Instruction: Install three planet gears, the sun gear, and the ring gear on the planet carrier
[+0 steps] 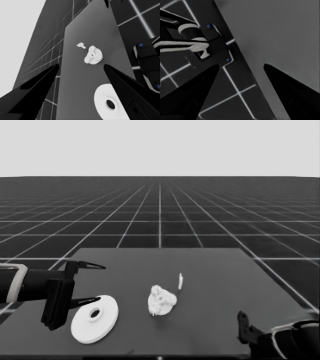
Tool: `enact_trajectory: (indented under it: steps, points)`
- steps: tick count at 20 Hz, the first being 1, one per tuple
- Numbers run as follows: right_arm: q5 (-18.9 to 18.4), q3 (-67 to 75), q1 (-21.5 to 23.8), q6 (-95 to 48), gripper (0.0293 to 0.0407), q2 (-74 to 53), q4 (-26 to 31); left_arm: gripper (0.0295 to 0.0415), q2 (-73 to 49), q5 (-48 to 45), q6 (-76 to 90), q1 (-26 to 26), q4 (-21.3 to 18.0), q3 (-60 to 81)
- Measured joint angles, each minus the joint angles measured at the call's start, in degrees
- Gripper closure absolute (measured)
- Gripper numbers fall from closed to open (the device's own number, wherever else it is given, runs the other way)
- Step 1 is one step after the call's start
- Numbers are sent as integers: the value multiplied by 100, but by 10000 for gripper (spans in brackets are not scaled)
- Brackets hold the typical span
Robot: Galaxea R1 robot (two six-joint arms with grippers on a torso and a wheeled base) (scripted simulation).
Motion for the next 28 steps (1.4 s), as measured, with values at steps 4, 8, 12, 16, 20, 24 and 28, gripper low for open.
enact_trajectory:
  steps: [4,8,12,16,20,24,28]
  points:
    - [51,170,-72,-138,315,-191,-94,315,226,2449,-2780,-132,1685,-60]
    - [58,189,-79,-154,315,-213,-105,322,2053,5506,-8310,7,-1828,-2405]
    - [59,192,-80,-156,315,-215,-107,326,2207,5416,-8570,152,-2394,-3165]
    - [59,192,-80,-156,315,-215,-107,326,2308,4436,-8538,2530,-276,-3443]
    - [59,192,-80,-156,315,-215,-107,326,2510,4166,-8407,3024,102,-3883]
    - [59,192,-80,-156,315,-215,-107,361,2538,4131,-8390,3072,141,-3941]
    - [59,192,-80,-156,315,-215,-107,362,2540,4129,-8388,3071,144,-3946]
